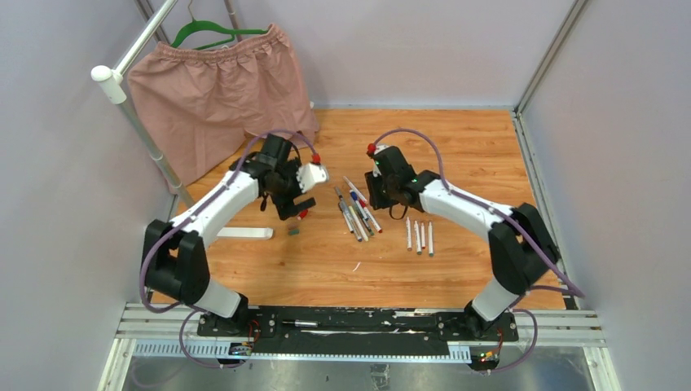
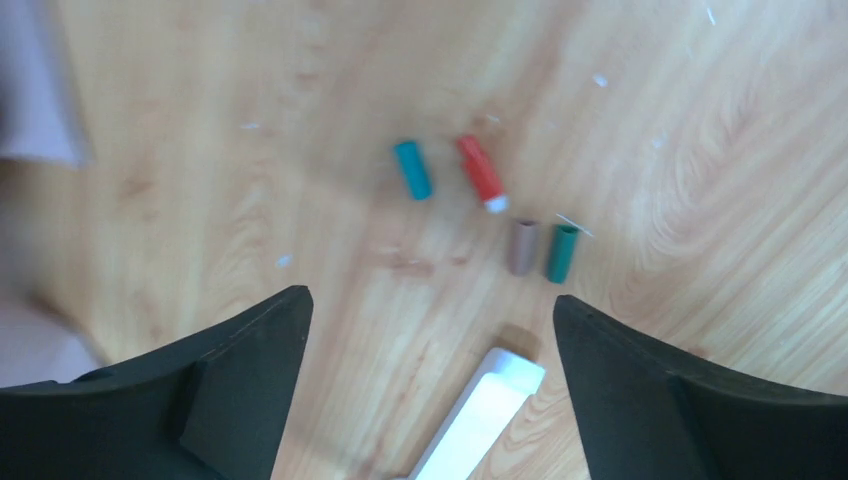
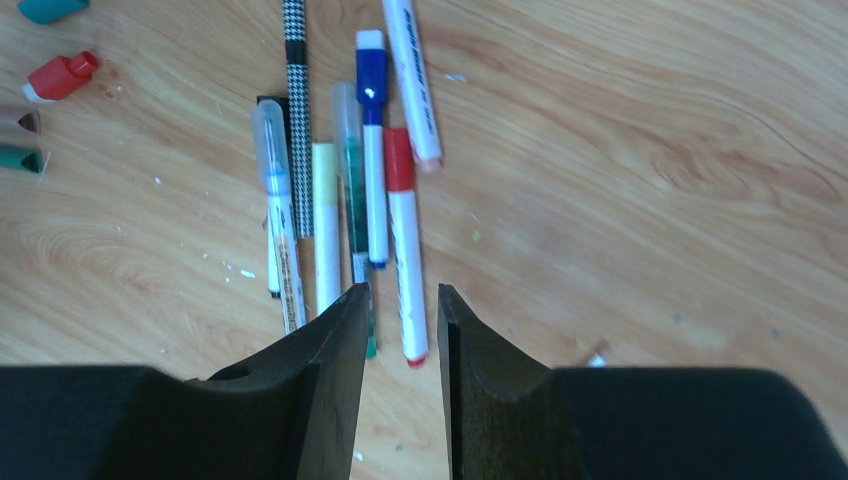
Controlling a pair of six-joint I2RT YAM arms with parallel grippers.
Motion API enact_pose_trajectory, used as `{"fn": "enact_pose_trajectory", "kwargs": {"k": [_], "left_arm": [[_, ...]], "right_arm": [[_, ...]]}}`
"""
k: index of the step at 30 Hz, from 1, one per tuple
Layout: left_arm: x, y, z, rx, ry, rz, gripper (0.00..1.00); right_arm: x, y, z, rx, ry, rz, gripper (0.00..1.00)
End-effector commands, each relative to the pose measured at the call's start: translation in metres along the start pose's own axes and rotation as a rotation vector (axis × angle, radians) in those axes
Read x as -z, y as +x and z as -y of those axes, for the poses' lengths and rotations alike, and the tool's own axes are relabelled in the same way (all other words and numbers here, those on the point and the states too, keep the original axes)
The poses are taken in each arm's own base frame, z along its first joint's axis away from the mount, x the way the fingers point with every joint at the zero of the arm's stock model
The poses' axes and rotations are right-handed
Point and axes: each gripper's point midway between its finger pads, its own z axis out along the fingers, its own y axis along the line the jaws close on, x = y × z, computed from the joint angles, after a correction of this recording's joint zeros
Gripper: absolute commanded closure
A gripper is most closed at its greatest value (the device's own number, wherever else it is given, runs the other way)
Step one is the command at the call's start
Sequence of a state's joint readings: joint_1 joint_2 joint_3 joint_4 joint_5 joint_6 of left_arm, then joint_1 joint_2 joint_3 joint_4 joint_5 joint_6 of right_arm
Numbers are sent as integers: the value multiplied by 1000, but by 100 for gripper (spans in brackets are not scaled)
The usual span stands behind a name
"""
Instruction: Open the pen caps
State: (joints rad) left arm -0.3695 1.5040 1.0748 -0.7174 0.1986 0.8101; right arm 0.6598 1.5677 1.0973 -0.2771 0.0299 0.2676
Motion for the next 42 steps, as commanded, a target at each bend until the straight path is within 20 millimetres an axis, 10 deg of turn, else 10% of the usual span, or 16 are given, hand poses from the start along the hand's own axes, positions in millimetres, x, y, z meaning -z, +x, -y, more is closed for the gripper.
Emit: {"fn": "enact_pose_trajectory", "kwargs": {"k": [1,8,20,31,42], "left_arm": [[65,-29,-25,62,-103,115,0],[114,-42,-33,55,-226,207,0],[125,-39,-38,173,-276,211,0],[127,-34,-43,195,-306,185,0],[135,-37,-39,196,-314,215,0]], "right_arm": [[-28,10,-14,70,-97,-117,64],[-76,-23,-16,105,-82,-132,63],[-125,-43,-7,42,-115,-146,64],[-142,-26,-9,26,-112,-177,63],[-134,-14,19,135,6,-166,89]]}}
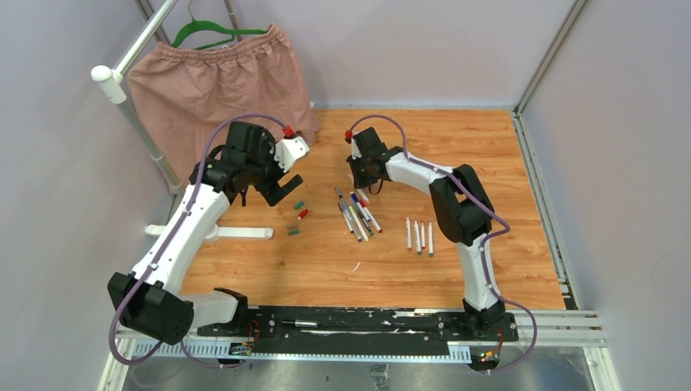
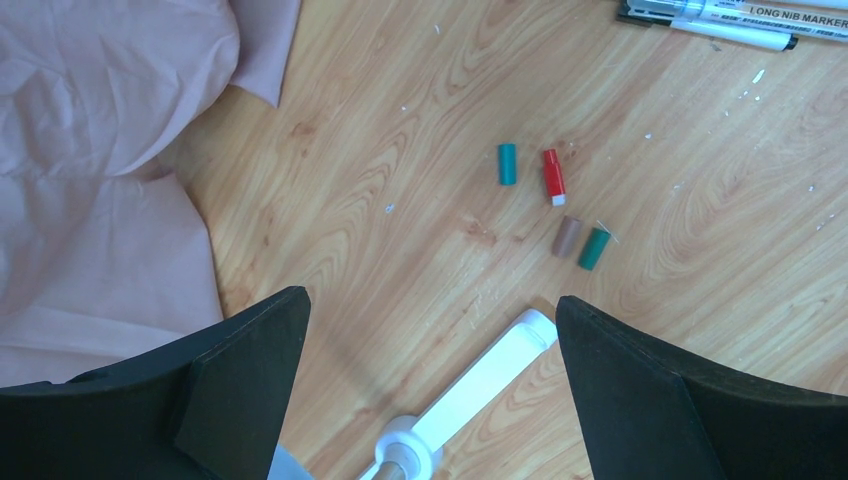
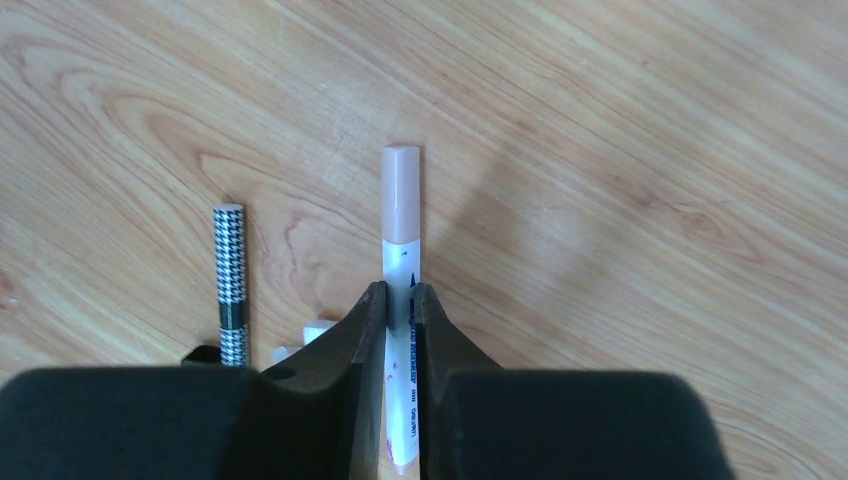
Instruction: Open the pen caps
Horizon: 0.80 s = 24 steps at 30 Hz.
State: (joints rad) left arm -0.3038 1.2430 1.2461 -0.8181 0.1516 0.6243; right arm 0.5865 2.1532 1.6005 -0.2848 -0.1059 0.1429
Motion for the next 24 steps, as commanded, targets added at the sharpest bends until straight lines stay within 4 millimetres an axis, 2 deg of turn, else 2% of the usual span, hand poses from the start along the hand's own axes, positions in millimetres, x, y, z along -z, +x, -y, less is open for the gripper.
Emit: {"fn": "enact_pose_trajectory", "kwargs": {"k": [1,3,10,13,15,19,22,24], "left_arm": [[13,-6,-3,23,-26,28,0],[15,-8,-5,32,-32,32,0],[24,-13,-3,-18,-31,71,0],[24,-10,10,-87,18,103,0],[19,-3,22,-137,64,112,0],[10,15,38,-255,116,103,0],[12,15,43,-348,132,132,0],[17,8,48,-420,146,188,0]], "right_arm": [[2,24,16,69,80,-59,92],[7,15,17,80,86,-38,100],[47,-37,4,70,23,91,100],[69,-52,-2,82,0,134,100],[82,-55,-7,85,-23,150,100],[103,-45,-20,66,-89,142,100],[120,-32,-33,47,-162,134,100],[132,-21,-51,35,-253,117,100]]}}
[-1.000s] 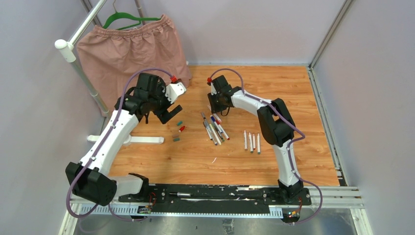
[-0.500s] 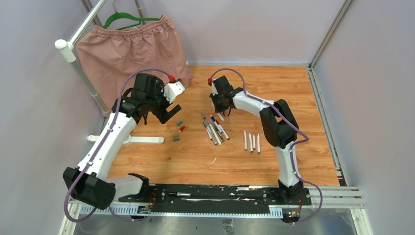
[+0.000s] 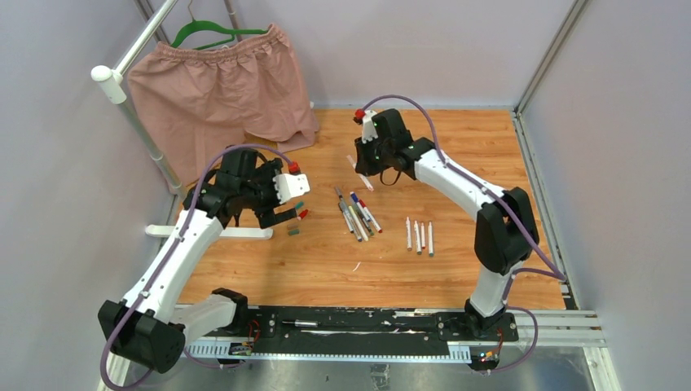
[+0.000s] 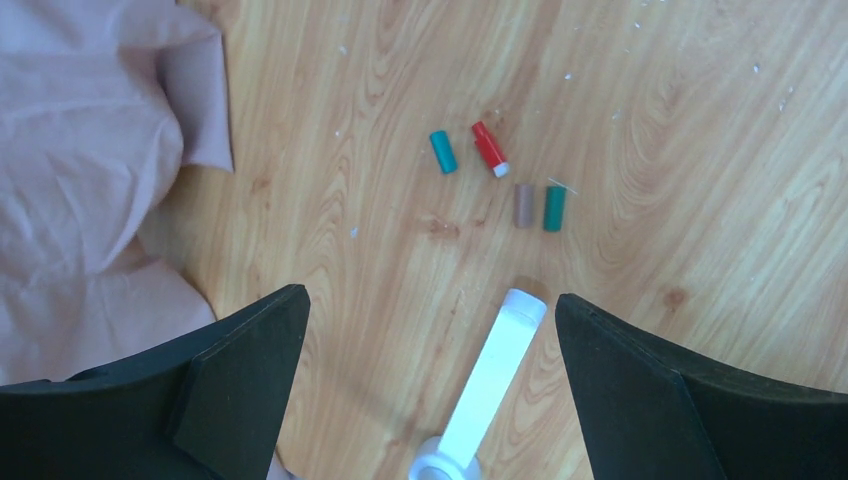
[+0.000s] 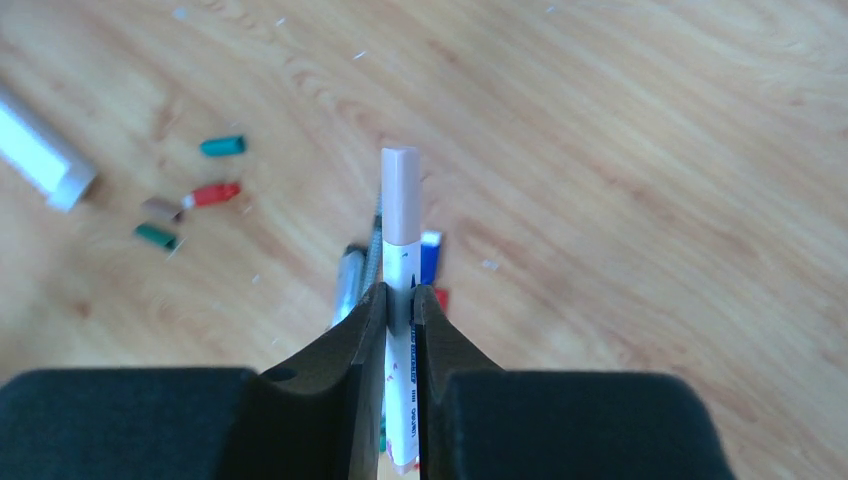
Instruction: Open the pen caps
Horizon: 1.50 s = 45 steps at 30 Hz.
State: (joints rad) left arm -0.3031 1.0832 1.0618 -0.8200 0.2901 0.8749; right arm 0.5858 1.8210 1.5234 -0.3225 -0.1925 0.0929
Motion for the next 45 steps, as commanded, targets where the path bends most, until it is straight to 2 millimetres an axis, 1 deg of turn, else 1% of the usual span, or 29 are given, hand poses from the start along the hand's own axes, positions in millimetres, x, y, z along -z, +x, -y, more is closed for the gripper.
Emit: {"fn": "enact_pose_trajectory", "kwargs": {"k": [1,4,7,8,9,11,14,17,19,22,25,28,35,39,45], "left_arm": [[11,-22,8,-222,30,133,0],[21,-43,19,-377,36,230,0],[27,-55,32,-504,37,274,0],[27,-57,36,-534,42,282,0],[27,-60,42,-565,50,290,0],[25,-62,48,-620,59,291,0],[23,-69,55,-669,75,303,0],[22,-74,57,-701,78,303,1],[23,-77,56,-713,73,301,2],[23,-77,59,-755,73,298,6],[19,-73,68,-809,93,284,10],[12,-69,71,-811,112,252,19],[3,-65,64,-801,127,186,40],[1,-64,67,-805,140,185,50],[1,-66,68,-809,135,178,72]], "right_arm": [[26,33,-38,-74,-200,-90,100],[48,40,-74,-102,-369,-108,100],[72,47,-113,-83,-528,-136,100],[78,48,-122,-73,-561,-139,100],[88,48,-136,-60,-621,-142,100],[101,48,-155,-60,-696,-150,100],[115,47,-180,-57,-802,-171,100],[124,45,-198,-50,-867,-186,100],[129,43,-206,-48,-901,-192,100],[131,42,-211,-50,-927,-199,100],[131,40,-216,-57,-957,-205,100],[130,42,-219,-61,-975,-218,100],[128,45,-223,-72,-1002,-243,100],[124,44,-225,-78,-1009,-248,100],[114,40,-228,-108,-1017,-243,100]]}}
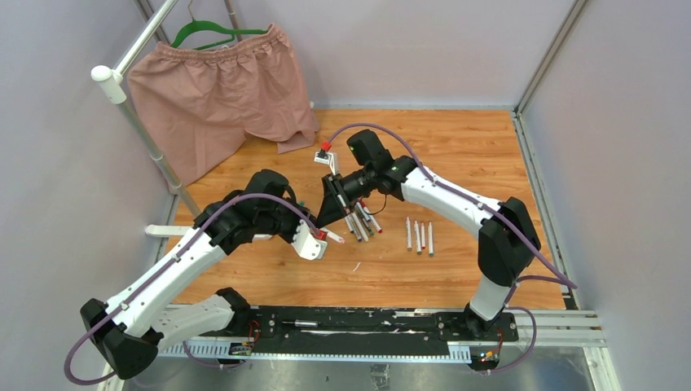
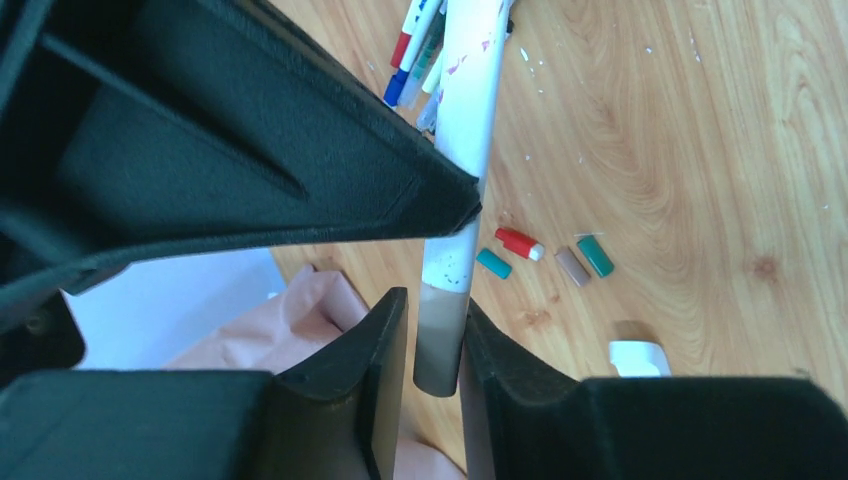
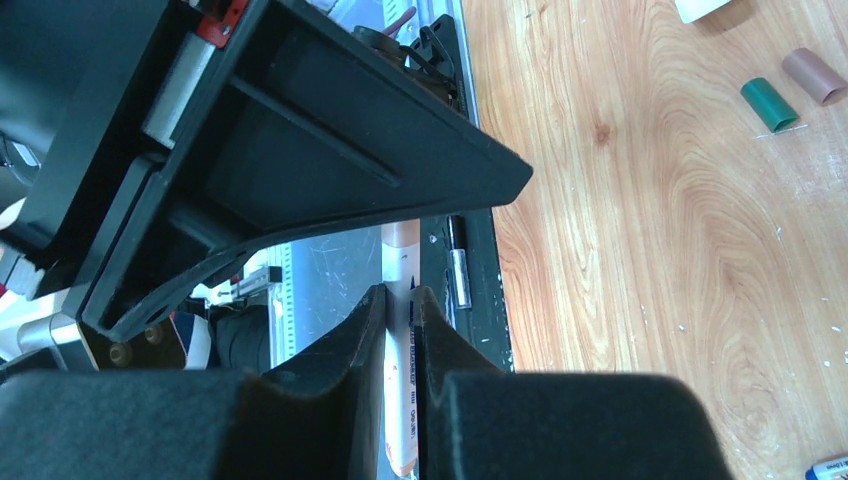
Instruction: Open the pen caps
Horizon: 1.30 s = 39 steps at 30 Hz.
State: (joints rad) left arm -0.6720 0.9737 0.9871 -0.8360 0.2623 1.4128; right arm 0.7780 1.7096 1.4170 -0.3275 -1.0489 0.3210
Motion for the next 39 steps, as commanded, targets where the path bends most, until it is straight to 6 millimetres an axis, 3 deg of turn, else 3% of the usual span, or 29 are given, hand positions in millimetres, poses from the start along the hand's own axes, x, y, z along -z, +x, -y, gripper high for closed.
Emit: {"fn": "enact_pose_trajectory", "kwargs": {"k": [1,6,8,11,15,24,27,28,33,39], "left_arm": [[3,-1,-2,-7,0,-14,74],[2,2,4,-31,7,-36,93],[3,4,5,-29,6,-42,100],[4,5,3,3,-1,-52,100],[6,6,-1,58,-11,-62,100],[7,4,-8,132,-24,-62,100],[6,5,-10,157,-26,-71,100],[6,6,-10,166,-26,-77,100],[8,20,-7,140,-26,-147,100],[7,39,-8,99,-48,-213,100]], "right_arm": [[-9,-12,-10,-3,-49,12,100],[-13,-15,-4,-37,-41,22,100],[-14,-15,-2,-49,-34,23,91],[-13,-12,-2,-60,-31,26,68],[-13,-3,-4,-83,-53,39,62],[-13,1,-5,-101,-78,83,76],[-11,-2,-7,-106,-70,94,98],[-11,-1,-6,-113,-67,95,100],[-6,5,-4,-144,-57,96,100],[2,36,2,-213,-10,50,100]]}}
